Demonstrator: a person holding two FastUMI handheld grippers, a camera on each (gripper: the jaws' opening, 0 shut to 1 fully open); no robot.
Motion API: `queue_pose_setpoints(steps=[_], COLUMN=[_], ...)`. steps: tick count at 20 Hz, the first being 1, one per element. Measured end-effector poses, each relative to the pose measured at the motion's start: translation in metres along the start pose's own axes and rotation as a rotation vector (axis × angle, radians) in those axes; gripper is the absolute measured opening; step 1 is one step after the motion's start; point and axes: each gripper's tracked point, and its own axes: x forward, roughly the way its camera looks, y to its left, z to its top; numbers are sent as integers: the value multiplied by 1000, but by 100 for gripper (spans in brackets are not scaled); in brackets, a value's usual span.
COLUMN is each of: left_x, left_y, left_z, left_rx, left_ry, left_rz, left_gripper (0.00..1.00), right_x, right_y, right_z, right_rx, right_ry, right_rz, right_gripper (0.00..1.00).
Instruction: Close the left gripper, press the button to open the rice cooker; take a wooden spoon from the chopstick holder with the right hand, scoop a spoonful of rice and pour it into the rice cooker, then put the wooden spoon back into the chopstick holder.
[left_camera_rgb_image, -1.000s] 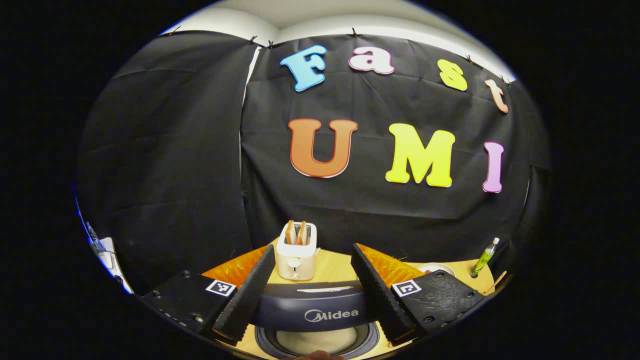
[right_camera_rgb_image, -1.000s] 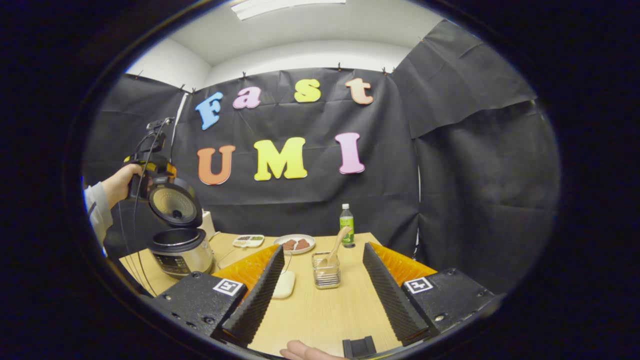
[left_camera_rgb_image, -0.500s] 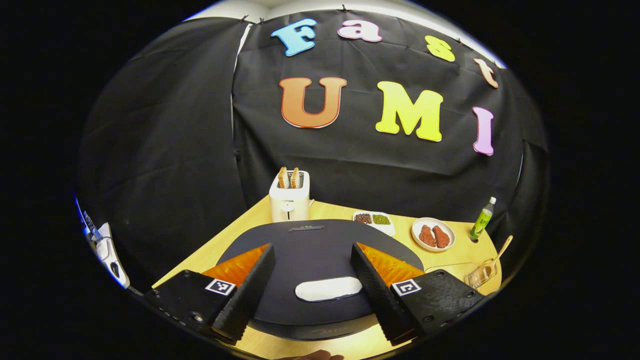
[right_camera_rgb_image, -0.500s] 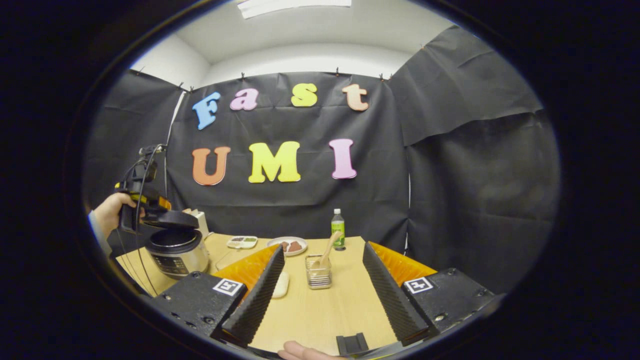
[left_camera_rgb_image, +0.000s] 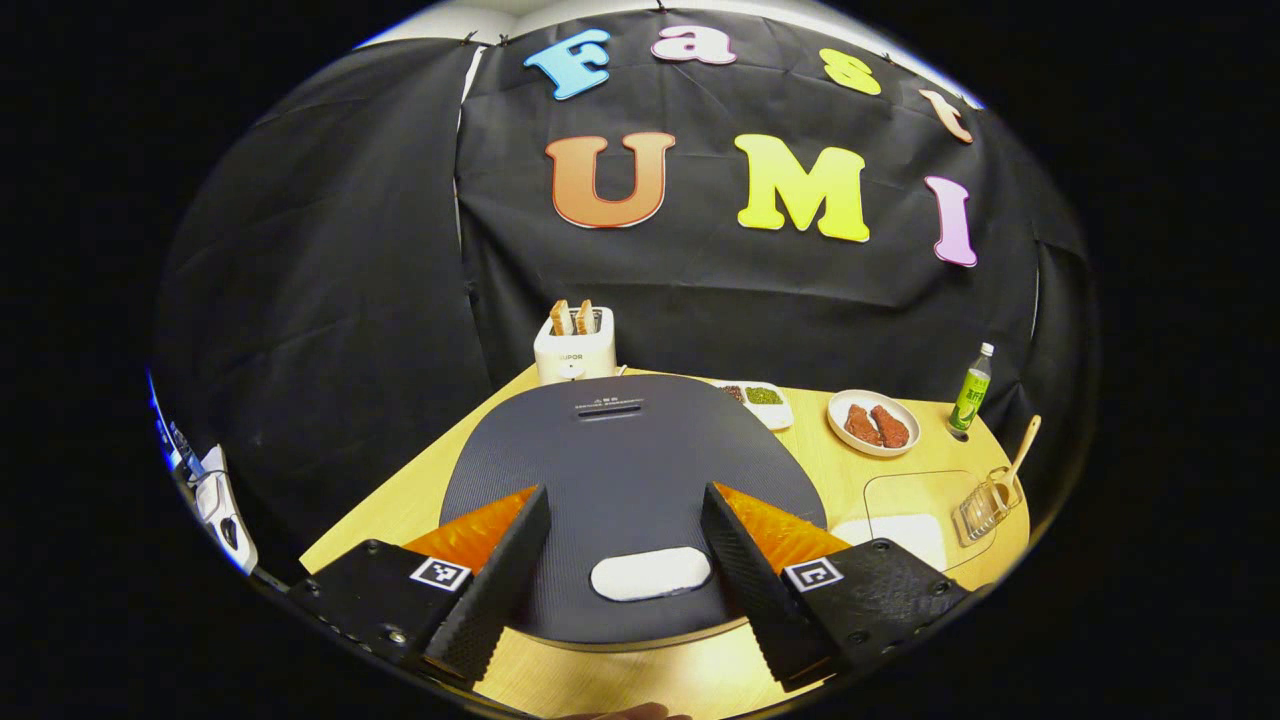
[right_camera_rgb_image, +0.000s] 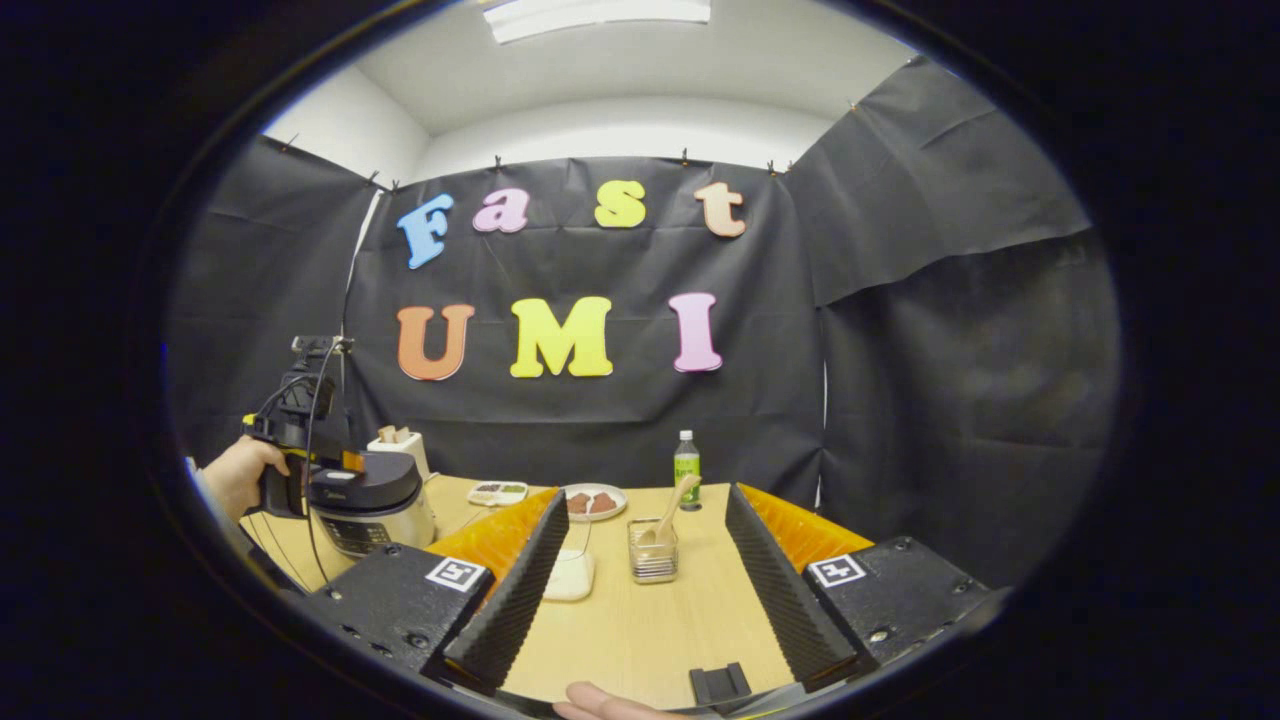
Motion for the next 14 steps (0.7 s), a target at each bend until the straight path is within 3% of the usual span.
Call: queue_pose_setpoints(steps=[14], left_x=[-41], left_y=[-11], left_z=[-21], left_rx=[25], left_ry=[-55], left_rz=[-28], left_gripper=[98], right_x=[-11], right_y=[18], right_z=[5], right_rx=[-16], right_ry=[-11], right_rz=[31], right_gripper=[100])
